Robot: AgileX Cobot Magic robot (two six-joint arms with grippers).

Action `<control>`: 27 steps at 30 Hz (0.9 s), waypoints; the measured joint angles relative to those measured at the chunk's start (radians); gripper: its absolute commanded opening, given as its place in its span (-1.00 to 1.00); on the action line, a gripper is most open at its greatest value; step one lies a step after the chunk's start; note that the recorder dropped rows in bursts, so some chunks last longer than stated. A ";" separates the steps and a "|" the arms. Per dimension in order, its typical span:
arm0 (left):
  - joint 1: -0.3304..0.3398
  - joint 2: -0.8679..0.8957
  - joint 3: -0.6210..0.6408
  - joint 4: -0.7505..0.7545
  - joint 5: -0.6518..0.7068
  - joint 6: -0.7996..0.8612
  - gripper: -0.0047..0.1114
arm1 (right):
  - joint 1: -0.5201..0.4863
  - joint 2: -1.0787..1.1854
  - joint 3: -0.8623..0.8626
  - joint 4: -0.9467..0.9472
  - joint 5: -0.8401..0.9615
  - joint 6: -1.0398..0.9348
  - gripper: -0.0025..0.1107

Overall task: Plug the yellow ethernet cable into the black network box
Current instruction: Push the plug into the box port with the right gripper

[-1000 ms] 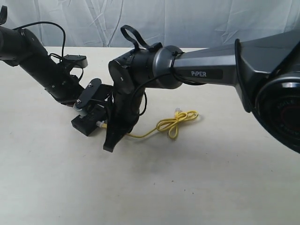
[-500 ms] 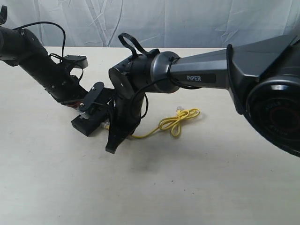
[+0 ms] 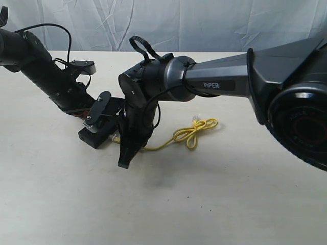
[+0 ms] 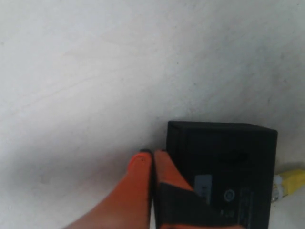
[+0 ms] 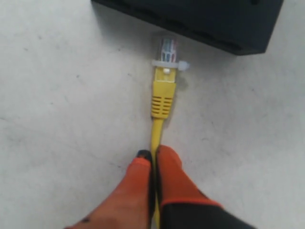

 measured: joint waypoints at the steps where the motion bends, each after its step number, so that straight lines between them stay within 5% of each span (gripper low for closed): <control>1: 0.000 0.000 0.000 0.000 0.000 0.000 -0.92 | 0.000 0.000 0.000 0.000 0.000 -0.002 -0.97; 27: 0.000 0.000 0.000 0.002 0.002 0.002 -0.92 | 0.000 -0.002 0.000 0.010 0.002 0.041 -0.97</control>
